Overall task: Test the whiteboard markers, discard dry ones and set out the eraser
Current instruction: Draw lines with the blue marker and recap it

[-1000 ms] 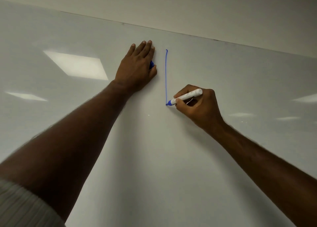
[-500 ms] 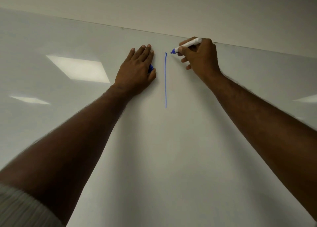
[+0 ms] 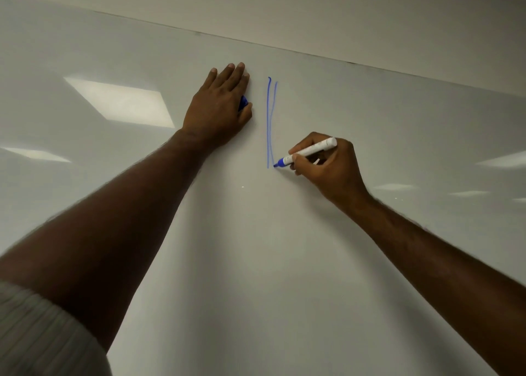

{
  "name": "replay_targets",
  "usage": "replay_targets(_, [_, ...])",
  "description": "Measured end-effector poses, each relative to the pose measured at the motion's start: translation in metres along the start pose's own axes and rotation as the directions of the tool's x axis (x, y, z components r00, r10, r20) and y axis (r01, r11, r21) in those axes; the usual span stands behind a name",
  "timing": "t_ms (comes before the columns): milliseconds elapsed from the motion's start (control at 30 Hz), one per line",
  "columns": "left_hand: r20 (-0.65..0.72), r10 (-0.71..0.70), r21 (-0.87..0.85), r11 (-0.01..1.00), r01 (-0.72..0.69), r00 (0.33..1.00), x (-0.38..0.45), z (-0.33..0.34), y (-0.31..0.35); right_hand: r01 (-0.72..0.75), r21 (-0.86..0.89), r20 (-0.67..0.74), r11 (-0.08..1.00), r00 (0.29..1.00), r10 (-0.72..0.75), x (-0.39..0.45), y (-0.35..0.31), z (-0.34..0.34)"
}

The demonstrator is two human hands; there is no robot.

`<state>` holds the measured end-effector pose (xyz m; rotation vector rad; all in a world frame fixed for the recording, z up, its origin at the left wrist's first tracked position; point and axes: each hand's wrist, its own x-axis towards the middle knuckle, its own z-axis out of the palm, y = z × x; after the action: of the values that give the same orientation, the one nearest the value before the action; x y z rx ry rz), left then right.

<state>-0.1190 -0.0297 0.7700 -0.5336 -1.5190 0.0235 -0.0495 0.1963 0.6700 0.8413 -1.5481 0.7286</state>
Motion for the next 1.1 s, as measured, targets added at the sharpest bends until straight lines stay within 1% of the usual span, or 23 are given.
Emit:
replay_targets(67, [-0.014, -0.007, -0.047, 0.999, 0.006, 1.000, -0.002, -0.001, 0.001, -0.006, 0.001, 0.011, 1.000, 1.000, 0.006, -0.008, -0.004, -0.002])
replay_targets(100, [-0.043, -0.022, -0.101, 0.995, 0.017, 0.999, -0.004, -0.002, 0.002, -0.018, 0.026, 0.004, 1.000, 1.000, 0.017, -0.010, -0.008, -0.003])
replay_targets(167, [-0.129, -0.102, -0.268, 0.961, 0.064, 0.986, -0.011, -0.003, 0.003, -0.056, 0.145, -0.059, 0.988, 0.996, 0.065, -0.014, -0.016, -0.005])
replay_targets(200, [-0.163, -0.163, -0.368, 0.925, 0.093, 0.973, -0.016, -0.004, 0.003, -0.069, 0.208, -0.102, 0.976, 0.991, 0.091, -0.016, -0.020, -0.007])
replay_targets(233, [-0.186, -0.230, -0.483, 0.868, 0.115, 0.955, -0.022, -0.005, 0.004, -0.071, 0.252, -0.145, 0.965, 0.983, 0.110, -0.019, -0.024, -0.008])
replay_targets(300, [-0.195, -0.382, -0.719, 0.682, 0.133, 0.903, -0.036, -0.008, 0.012, -0.063, 0.301, -0.208, 0.952, 0.969, 0.130, -0.027, -0.030, -0.011])
replay_targets(333, [-0.187, -0.454, -0.804, 0.580, 0.129, 0.871, -0.044, -0.010, 0.018, -0.066, 0.326, -0.221, 0.943, 0.965, 0.144, -0.032, -0.034, -0.012])
replay_targets(400, [-0.133, -0.576, -0.903, 0.406, 0.141, 0.807, -0.064, -0.013, 0.033, -0.090, 0.396, -0.219, 0.914, 0.957, 0.189, -0.044, -0.041, -0.010])
replay_targets(433, [-0.083, -0.624, -0.937, 0.314, 0.152, 0.777, -0.074, -0.014, 0.039, -0.106, 0.439, -0.208, 0.892, 0.954, 0.216, -0.050, -0.044, -0.008])
replay_targets(467, [-0.014, -0.666, -0.965, 0.204, 0.164, 0.746, -0.085, -0.014, 0.045, -0.120, 0.481, -0.194, 0.869, 0.952, 0.239, -0.056, -0.048, -0.005])
replay_targets(500, [0.071, -0.701, -0.983, 0.071, 0.168, 0.710, -0.097, -0.016, 0.052, -0.131, 0.519, -0.176, 0.845, 0.951, 0.255, -0.063, -0.051, -0.002])
replay_targets(567, [0.226, -0.727, -0.972, -0.213, 0.100, 0.649, -0.122, -0.023, 0.069, -0.145, 0.577, -0.122, 0.804, 0.958, 0.260, -0.076, -0.058, 0.003])
replay_targets(600, [0.284, -0.717, -0.942, -0.333, 0.045, 0.637, -0.136, -0.029, 0.081, -0.149, 0.593, -0.087, 0.791, 0.965, 0.247, -0.083, -0.062, 0.006])
replay_targets(633, [0.325, -0.699, -0.906, -0.423, -0.002, 0.637, -0.150, -0.037, 0.093, -0.150, 0.601, -0.052, 0.785, 0.973, 0.226, -0.090, -0.066, 0.009])
replay_targets(667, [0.350, -0.679, -0.873, -0.485, -0.038, 0.645, -0.163, -0.044, 0.106, -0.149, 0.601, -0.019, 0.785, 0.980, 0.200, -0.097, -0.070, 0.013])
replay_targets(733, [0.377, -0.648, -0.827, -0.557, -0.074, 0.661, -0.183, -0.055, 0.128, -0.136, 0.588, 0.023, 0.797, 0.988, 0.152, -0.108, -0.077, 0.021])
replay_targets(867, [0.422, -0.622, -0.776, -0.624, -0.091, 0.660, -0.198, -0.067, 0.152, -0.112, 0.571, 0.027, 0.813, 0.993, 0.117, -0.117, -0.084, 0.032])
replay_targets(1000, [0.432, -0.606, -0.756, -0.647, -0.097, 0.668, -0.195, -0.072, 0.158, -0.116, 0.572, 0.029, 0.812, 0.992, 0.121, -0.120, -0.086, 0.036])
replay_targets(1100, [0.414, -0.604, -0.758, -0.643, -0.109, 0.681, -0.192, -0.074, 0.157, -0.119, 0.577, 0.022, 0.808, 0.991, 0.131, -0.121, -0.087, 0.036])
